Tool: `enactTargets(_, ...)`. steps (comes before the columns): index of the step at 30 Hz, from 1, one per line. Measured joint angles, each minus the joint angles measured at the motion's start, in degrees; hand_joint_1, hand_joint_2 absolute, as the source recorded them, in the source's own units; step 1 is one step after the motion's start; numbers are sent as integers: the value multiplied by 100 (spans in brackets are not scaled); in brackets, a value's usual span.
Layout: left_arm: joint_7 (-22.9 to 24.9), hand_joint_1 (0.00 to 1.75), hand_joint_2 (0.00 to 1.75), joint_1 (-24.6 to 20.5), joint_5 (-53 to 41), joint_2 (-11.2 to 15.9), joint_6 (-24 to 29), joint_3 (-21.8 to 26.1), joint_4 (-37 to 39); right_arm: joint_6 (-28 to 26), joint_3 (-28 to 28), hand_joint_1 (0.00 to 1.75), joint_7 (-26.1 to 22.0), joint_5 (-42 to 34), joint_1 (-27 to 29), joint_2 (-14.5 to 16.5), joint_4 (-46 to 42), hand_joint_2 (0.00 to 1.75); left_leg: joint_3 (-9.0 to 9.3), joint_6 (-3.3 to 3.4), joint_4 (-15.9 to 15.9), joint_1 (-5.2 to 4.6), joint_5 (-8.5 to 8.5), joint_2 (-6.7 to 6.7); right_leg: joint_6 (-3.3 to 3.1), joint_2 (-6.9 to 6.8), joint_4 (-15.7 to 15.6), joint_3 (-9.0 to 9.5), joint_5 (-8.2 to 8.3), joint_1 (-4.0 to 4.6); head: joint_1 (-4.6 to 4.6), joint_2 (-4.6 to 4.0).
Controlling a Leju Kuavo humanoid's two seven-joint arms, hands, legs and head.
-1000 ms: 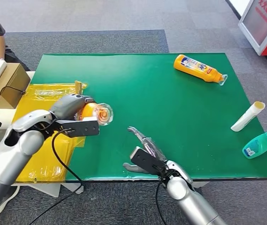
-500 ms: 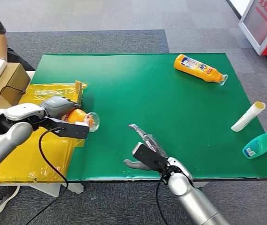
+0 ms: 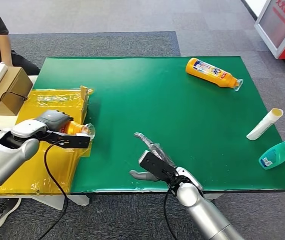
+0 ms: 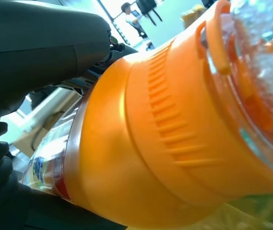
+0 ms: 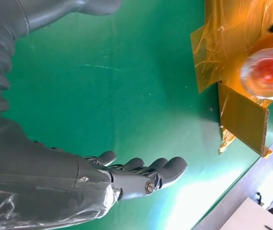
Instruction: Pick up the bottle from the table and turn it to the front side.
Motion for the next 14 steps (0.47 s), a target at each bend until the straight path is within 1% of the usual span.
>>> enactTargets(3,-77,175,175,47,-73,-266,85,58,381,9,27,0,-3,-14,-32,17,20,175,0,0,0,0,0,0,0,0,0,0,0,0,0,0)
enactTargets(7,-151,174,175,65,-98,-496,93,99,698,17,66,0,-1,-44,-70,40,34,175,0,0,0,0,0,0,0,0,0,0,0,0,0,0)
enactTargets(8,-173,153,175,65,-119,-547,106,119,770,18,70,0,-1,-54,-71,40,40,175,0,0,0,0,0,0,0,0,0,0,0,0,0,0)
enactTargets(11,-173,26,175,68,-252,-719,232,168,1001,18,78,0,-1,-76,-77,40,63,175,0,0,0,0,0,0,0,0,0,1,0,0,0,0)
enactTargets(12,-146,3,175,75,-312,-780,306,181,1081,18,83,0,-1,-80,-80,40,72,175,0,0,0,0,0,0,0,0,0,1,0,0,1,0)
enactTargets(14,-79,0,175,97,-407,-872,454,199,1198,17,95,0,-1,-84,-83,40,82,175,0,0,0,0,0,0,0,0,0,2,0,0,0,0)
